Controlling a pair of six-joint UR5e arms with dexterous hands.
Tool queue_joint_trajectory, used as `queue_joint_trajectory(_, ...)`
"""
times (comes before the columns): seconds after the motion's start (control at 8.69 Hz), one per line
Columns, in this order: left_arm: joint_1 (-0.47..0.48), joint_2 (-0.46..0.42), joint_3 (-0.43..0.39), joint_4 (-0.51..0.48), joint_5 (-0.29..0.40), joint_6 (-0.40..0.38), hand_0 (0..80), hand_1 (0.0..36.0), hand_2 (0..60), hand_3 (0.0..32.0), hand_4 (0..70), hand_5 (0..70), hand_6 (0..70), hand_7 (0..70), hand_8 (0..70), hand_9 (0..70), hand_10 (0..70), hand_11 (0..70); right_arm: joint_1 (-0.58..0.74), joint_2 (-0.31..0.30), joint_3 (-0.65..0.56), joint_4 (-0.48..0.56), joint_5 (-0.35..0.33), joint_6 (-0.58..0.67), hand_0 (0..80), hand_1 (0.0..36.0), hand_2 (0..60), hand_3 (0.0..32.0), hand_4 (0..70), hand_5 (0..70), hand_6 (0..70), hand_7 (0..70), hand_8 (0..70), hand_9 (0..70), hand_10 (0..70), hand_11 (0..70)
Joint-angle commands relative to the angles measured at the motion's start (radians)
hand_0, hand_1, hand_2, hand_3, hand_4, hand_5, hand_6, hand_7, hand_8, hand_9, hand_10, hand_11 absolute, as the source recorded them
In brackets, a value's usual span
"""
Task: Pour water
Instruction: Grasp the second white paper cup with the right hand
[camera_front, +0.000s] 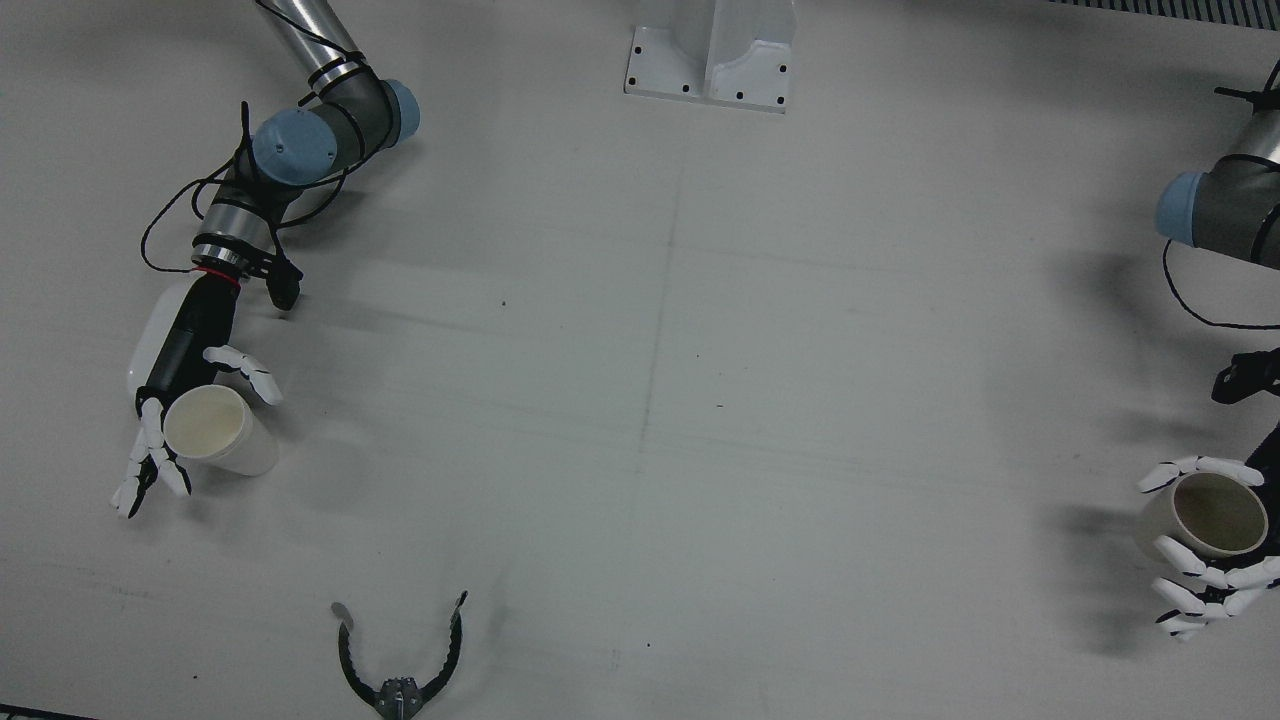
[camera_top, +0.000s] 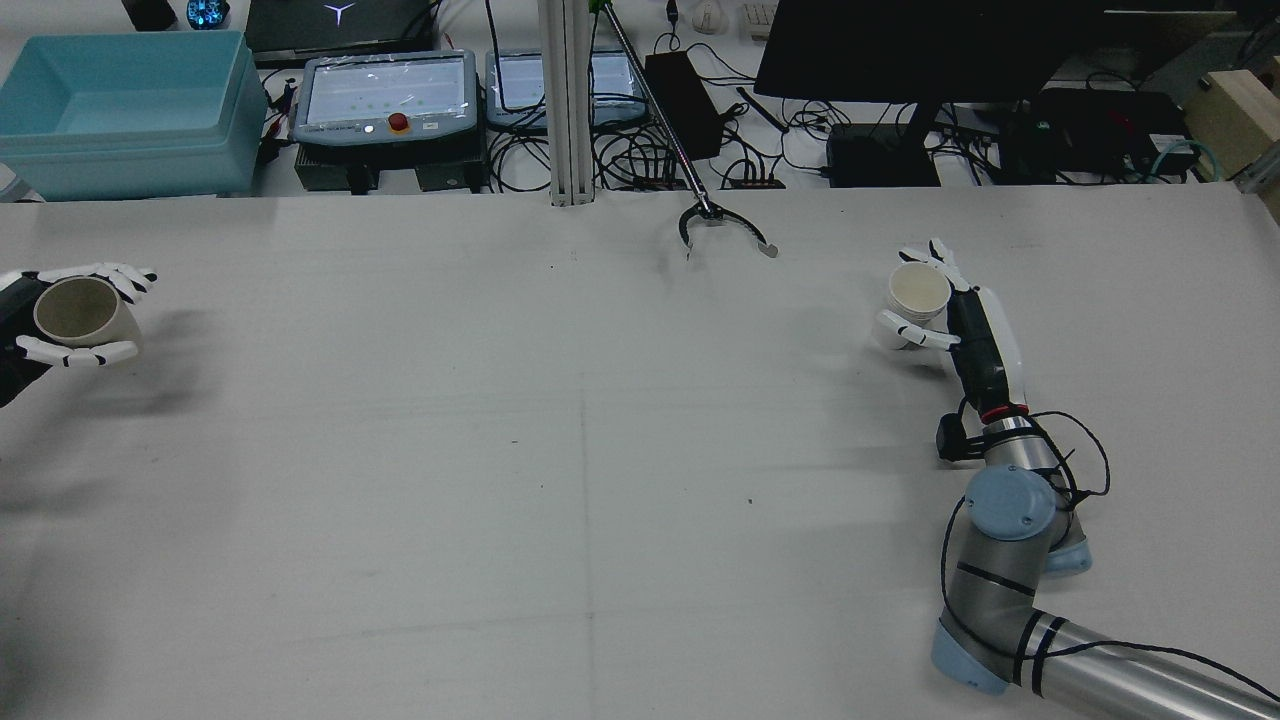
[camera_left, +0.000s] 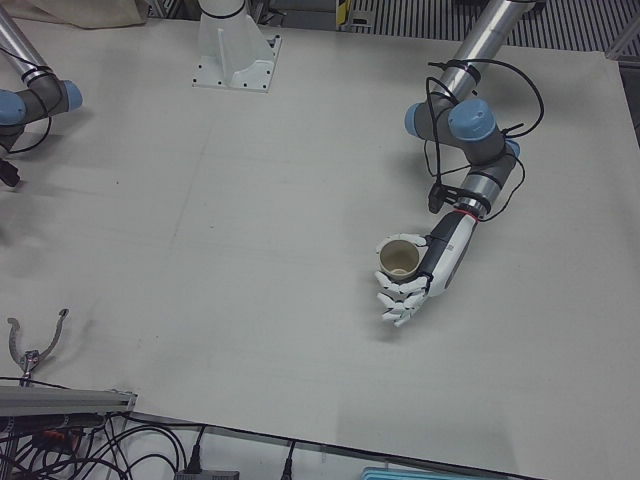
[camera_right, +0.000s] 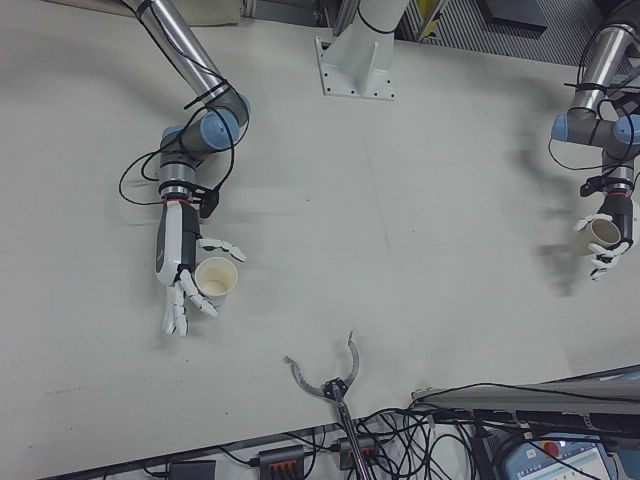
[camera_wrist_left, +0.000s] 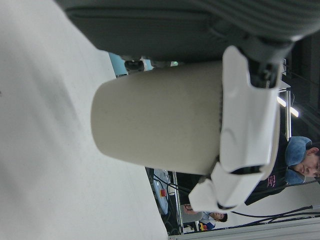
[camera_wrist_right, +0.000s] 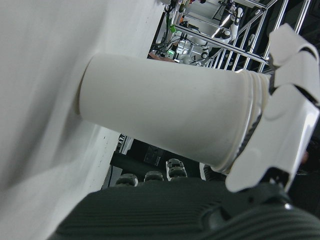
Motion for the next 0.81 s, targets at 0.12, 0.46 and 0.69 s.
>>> queue_joint_trajectory(0.12, -0.002, -0.001, -0.002, 0.004, 0.000, 0.000, 63.9, 29.7, 31.0, 0.0, 53.5, 46.5, 18.0, 45.1, 11.7, 21.3, 6.1, 10.8, 0.000, 0.038, -0.001, 0.001, -0.002, -0.066, 45.5, 14.2, 22.7, 0.0, 15.2, 13.5, 3.4, 8.3, 0.0, 0.2, 0.0, 0.0)
queue_joint_trajectory(0.46, -0.002, 0.000, -0.002, 0.006, 0.000, -0.003, 64.1, 29.5, 29.5, 0.0, 54.3, 46.5, 17.9, 44.8, 11.6, 21.1, 6.2, 10.9, 0.002, 0.034, -0.001, 0.001, -0.015, -0.064, 46.0, 13.5, 26.3, 0.0, 31.7, 21.9, 14.3, 27.7, 1.8, 4.1, 0.0, 0.4)
queue_joint_trajectory(0.69, -0.002, -0.001, -0.003, 0.006, 0.000, -0.003, 63.3, 29.2, 30.2, 0.0, 53.9, 46.5, 17.9, 44.6, 11.5, 21.0, 6.2, 10.9, 0.011, 0.032, -0.002, -0.001, -0.039, -0.066, 46.6, 14.2, 29.4, 0.0, 30.3, 33.5, 24.8, 39.2, 6.3, 12.0, 5.9, 9.4)
